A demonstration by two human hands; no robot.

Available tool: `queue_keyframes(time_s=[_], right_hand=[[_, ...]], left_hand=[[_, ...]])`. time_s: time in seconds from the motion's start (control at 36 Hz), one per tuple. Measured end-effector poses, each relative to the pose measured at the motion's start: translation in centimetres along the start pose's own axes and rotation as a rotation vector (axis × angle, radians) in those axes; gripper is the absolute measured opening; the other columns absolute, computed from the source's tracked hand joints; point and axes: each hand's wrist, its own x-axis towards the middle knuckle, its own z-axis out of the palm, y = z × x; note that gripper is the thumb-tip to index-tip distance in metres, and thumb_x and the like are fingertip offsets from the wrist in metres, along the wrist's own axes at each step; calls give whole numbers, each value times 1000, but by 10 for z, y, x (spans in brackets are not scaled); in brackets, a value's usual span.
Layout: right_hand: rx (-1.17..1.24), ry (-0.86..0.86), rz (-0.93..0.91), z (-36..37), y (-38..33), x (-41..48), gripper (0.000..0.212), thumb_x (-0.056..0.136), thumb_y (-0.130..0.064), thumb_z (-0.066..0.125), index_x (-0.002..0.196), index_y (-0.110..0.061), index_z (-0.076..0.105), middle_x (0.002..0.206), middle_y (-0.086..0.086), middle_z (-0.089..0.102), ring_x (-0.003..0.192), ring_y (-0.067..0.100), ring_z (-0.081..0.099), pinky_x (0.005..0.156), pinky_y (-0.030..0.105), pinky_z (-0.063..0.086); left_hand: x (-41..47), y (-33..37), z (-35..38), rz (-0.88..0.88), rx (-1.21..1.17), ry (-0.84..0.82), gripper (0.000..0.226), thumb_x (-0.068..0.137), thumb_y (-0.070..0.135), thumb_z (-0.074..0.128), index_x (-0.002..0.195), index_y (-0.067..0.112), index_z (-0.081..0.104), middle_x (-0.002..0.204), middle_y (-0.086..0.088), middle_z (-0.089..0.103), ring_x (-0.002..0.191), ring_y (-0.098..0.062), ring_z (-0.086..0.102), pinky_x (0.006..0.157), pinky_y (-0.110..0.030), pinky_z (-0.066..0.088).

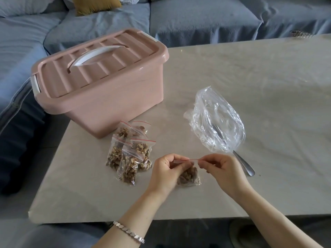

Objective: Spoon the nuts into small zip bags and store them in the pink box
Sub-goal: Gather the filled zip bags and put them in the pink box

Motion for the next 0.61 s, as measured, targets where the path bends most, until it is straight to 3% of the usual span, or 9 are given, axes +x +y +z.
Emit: queue_keyframes(time_s=[0.08,0.22,0.39,0.47,0.61], right_hand=[[-59,15,-41,0,1,-1,21,80,-13,70,66,-30,67,60,-19,66,61,-5,59,60,6,42],[-149,-3,-131,-2,-5,-4,21,80,-16,70,66,-31,65,64,-19,66,66,-5,58,61,6,40],[-226,-18,-238,-3,-7,-4,33,80,-15,70,65,-42,59,81,-23,63,74,5,58,65,15,44],[-224,-6,-259,-2,-7,-4,34,79,-13,70,65,-42,58,70,-14,65,74,6,58,66,17,44],[-257,-5,-309,-1,-5,-6,27,79,-9,70,67,-33,62,70,-16,63,74,7,57,64,14,44]], left_hand=[[2,3,-1,14,33,-47,14,74,6,75,72,19,70,69,4,71,69,-6,66,70,-19,52],[6,12,-5,95,183,-164,22,77,8,73,70,28,71,63,15,69,66,1,65,69,-14,50],[5,18,-8,198,396,-213,4,82,16,70,84,16,74,76,6,73,73,-1,67,77,-28,55],[2,19,-7,274,487,-188,12,81,28,68,87,19,73,82,6,73,79,-5,67,77,-33,54],[0,17,-7,367,554,-163,32,75,46,53,85,22,71,82,8,71,78,-4,64,75,-29,52]])
